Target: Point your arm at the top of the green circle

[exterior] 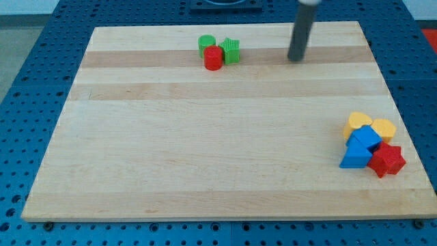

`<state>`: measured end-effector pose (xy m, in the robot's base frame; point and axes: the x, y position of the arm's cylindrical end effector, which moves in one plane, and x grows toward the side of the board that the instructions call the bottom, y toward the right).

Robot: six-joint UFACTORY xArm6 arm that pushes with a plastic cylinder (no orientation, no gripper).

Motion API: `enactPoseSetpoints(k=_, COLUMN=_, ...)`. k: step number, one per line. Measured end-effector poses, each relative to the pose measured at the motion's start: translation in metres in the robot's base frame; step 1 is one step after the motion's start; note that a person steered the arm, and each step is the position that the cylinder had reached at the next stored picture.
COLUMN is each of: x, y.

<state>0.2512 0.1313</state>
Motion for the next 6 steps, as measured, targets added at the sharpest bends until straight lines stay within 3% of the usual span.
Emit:
enactPoseSetpoints(k=1, x=-0.044, y=-0.009)
enactPoseSetpoints(k=2, x=-0.031, y=-0.082)
enactPoseSetpoints(k=3, x=-0.026, y=-0.111)
enactPoseSetpoints(k=4, x=-0.042, y=-0.164)
enactPoseSetpoints(k=6, x=-0.052, y=-0.185)
